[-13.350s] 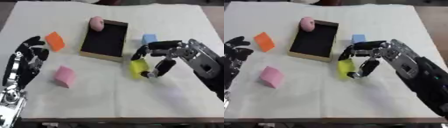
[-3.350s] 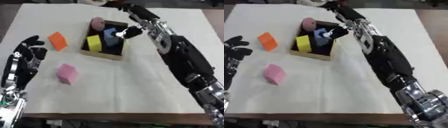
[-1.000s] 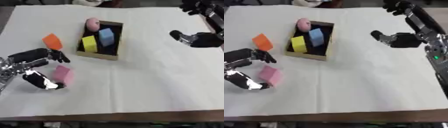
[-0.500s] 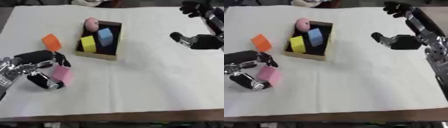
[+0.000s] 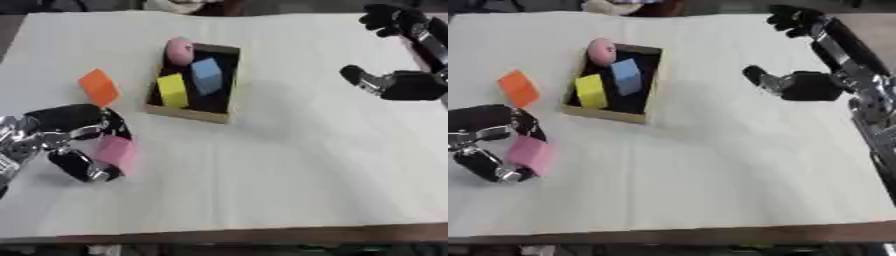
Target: Pick up objects on the table and place them in the box.
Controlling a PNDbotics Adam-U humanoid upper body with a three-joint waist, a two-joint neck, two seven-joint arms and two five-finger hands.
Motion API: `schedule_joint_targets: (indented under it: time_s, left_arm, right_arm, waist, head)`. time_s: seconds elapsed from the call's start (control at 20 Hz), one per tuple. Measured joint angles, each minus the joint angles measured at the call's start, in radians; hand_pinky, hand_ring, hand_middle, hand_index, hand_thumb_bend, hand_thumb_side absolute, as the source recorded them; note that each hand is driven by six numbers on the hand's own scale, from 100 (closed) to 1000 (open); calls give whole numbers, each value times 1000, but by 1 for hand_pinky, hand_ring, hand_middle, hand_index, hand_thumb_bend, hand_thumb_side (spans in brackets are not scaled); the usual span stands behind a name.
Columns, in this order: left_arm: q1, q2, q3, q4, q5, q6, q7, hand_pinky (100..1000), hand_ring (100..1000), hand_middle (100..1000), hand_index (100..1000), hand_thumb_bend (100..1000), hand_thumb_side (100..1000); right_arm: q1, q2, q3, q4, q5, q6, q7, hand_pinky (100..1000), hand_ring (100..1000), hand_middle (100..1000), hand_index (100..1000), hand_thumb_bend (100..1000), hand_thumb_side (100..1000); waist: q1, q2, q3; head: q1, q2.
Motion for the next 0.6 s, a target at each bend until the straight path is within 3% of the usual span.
schedule_joint_targets:
  time_s: [0.3, 0.6]
  left_arm:
    - [-3, 13, 35, -66, 0, 20, 24, 587, 468, 441, 616, 323, 194]
    - [-90, 15, 47, -101, 6, 60, 87, 600, 478, 455, 632, 355, 230]
  right_arm:
    - [2, 0, 0, 3, -2, 2, -3, 830, 850, 812, 948, 467, 519]
    - [5, 0, -1, 6, -5, -3, -3, 839, 857, 815, 951, 430, 536]
  waist:
    - [2, 0, 1]
    - [2, -1, 0]
  head:
    - [-4, 0]
    - [-4, 0]
